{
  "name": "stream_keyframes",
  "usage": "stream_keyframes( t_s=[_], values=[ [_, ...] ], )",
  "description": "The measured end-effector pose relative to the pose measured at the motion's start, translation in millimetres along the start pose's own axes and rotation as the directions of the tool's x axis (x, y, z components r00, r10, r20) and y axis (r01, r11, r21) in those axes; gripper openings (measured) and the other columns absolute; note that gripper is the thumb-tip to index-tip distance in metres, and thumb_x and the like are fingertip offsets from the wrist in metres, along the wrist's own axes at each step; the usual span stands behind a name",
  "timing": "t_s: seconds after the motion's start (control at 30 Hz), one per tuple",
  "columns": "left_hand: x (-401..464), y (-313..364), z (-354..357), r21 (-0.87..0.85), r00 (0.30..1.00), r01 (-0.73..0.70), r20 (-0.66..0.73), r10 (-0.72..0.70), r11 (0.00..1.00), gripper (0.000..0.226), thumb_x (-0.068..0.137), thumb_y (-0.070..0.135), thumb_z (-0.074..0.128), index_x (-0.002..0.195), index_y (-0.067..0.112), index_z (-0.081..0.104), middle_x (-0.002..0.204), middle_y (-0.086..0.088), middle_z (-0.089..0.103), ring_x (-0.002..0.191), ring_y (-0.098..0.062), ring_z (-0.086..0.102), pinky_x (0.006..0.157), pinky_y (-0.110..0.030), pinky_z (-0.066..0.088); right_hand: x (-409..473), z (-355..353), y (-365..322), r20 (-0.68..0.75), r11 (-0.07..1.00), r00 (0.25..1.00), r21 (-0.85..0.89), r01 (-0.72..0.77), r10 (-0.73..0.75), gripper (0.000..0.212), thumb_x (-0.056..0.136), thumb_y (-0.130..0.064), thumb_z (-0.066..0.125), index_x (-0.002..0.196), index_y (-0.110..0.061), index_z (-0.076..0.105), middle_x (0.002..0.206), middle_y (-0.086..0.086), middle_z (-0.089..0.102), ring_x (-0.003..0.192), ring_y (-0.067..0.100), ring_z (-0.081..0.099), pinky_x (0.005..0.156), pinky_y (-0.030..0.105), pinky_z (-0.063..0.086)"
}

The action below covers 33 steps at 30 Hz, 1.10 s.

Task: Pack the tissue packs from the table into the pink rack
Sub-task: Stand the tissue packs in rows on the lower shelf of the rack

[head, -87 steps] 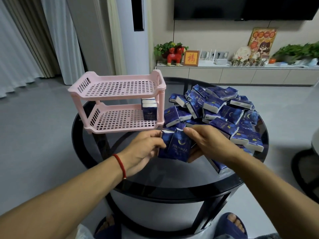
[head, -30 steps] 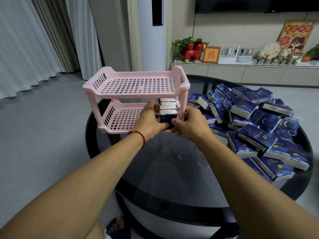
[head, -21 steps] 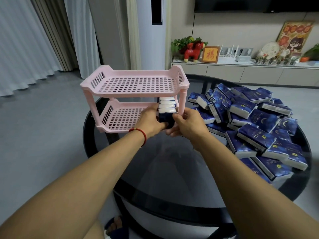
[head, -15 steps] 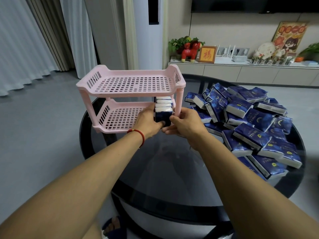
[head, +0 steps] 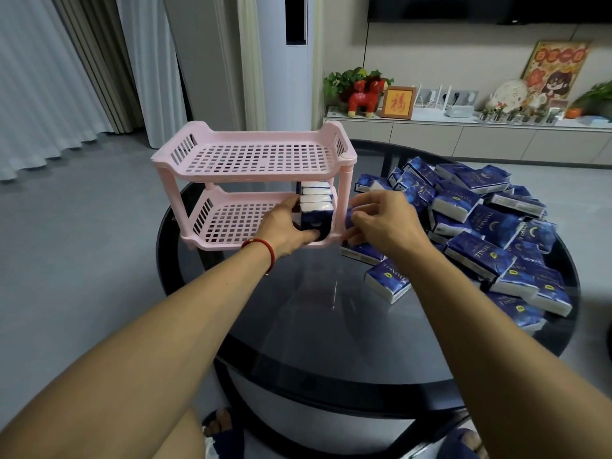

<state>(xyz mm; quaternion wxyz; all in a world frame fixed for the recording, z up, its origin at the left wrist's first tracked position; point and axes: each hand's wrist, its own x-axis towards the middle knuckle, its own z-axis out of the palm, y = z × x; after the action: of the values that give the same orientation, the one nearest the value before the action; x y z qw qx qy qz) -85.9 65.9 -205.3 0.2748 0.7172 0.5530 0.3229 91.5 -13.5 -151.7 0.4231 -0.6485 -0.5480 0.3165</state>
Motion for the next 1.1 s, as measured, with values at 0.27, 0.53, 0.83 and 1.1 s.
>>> stream_keyframes(
  t_s=[0.27, 0.53, 0.83, 1.1],
  values=[
    [-2.9, 2.3, -5.1, -0.061, 1.0, 0.01, 0.029, -0.008, 0.998, 0.073, 0.073, 0.018, 0.089, 0.138, 0.022, 0.056, 0.121, 0.005, 0.067, 0.111, -0.019, 0.064, 0.096, -0.026, 0.048, -16.8, -50.6, 1.9, -0.036, 0.912, 0.993, -0.4, 0.092, -0.116, 0.016, 0.095, -0.005, 0.06, 0.094, -0.015, 0.072, 0.074, 0.006, 0.074, 0.059, 0.019, 0.073, 0.056, 0.032, 0.063],
    [-5.4, 3.2, -9.3, -0.012, 0.998, 0.021, 0.055, -0.021, 1.0, 0.081, 0.07, 0.024, 0.09, 0.141, 0.025, 0.053, 0.128, 0.004, 0.067, 0.112, -0.018, 0.065, 0.102, -0.034, 0.052, -69.0, -29.2, 11.1, 0.152, 0.386, 0.985, -0.906, 0.173, -0.086, 0.034, 0.09, -0.05, 0.066, 0.11, -0.022, 0.063, 0.11, 0.001, 0.065, 0.105, 0.026, 0.062, 0.073, 0.039, 0.051],
    [-36.8, 18.1, -26.3, 0.248, 0.999, -0.033, 0.032, 0.026, 0.968, 0.08, 0.08, 0.023, 0.085, 0.148, 0.018, 0.043, 0.139, -0.007, 0.056, 0.129, -0.026, 0.054, 0.111, -0.039, 0.044, -65.9, -44.3, 27.6, 0.165, 0.754, 0.986, -0.65, 0.094, 0.019, 0.017, 0.1, -0.035, 0.056, 0.11, -0.026, 0.065, 0.101, 0.005, 0.074, 0.083, 0.027, 0.071, 0.066, 0.046, 0.059],
    [-107.3, 48.1, -46.0, 0.115, 0.965, -0.261, 0.002, 0.263, 0.958, 0.03, 0.09, 0.02, 0.07, 0.121, 0.022, 0.07, 0.111, 0.005, 0.066, 0.102, -0.01, 0.064, 0.09, -0.028, 0.056, -72.4, -60.4, 6.5, 0.373, 0.9, 0.913, 0.325, -0.292, 0.162, 0.032, 0.108, -0.013, 0.042, 0.111, 0.011, 0.063, 0.085, 0.022, 0.07, 0.06, 0.022, 0.061, 0.049, 0.026, 0.048]
  ],
)
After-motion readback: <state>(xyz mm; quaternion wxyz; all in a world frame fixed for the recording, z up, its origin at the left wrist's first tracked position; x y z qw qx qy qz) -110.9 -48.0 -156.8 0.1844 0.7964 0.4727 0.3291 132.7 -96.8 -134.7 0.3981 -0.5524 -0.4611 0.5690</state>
